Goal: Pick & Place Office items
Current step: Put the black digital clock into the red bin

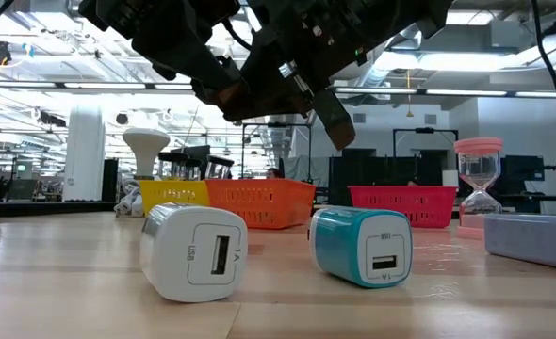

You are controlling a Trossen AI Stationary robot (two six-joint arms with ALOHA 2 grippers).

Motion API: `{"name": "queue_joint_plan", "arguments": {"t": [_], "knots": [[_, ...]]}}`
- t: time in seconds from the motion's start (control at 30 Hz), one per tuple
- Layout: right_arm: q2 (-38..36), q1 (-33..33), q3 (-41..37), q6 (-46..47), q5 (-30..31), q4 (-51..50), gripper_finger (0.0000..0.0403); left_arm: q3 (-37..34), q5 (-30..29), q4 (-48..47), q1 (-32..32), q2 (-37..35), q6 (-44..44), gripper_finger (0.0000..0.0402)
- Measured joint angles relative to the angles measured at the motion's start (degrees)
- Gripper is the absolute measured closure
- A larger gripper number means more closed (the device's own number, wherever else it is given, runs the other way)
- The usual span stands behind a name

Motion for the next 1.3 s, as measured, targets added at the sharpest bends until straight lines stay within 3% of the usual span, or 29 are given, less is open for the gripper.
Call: {"name": "queue_joint_plan", "arguments": {"t": [0.47,0.67,1.0,1.17,1.3], "knots": [[0.00,0.52,-0.02,0.12,0.16,-0.29,0.0336,0.00,-1.72,0.54,-0.04,0.00,0.04,0.0066],[-0.22,1.77,-0.02,4.76,4.46,-2.65,0.0336,0.02,-2.64,0.49,-0.04,-0.82,0.04,0.0060],[-7.39,3.14,-0.06,20.63,8.74,-22.34,0.0337,0.04,-7.49,0.61,-0.01,-8.51,0.24,0.0060],[-15.77,1.75,0.00,30.38,10.72,-37.49,0.0344,0.04,-8.98,0.47,0.00,-10.75,0.19,0.0060],[-23.10,-2.93,-0.07,43.93,10.64,-52.08,0.0345,0.04,-9.23,0.45,0.00,-10.94,0.20,0.0060]]}}
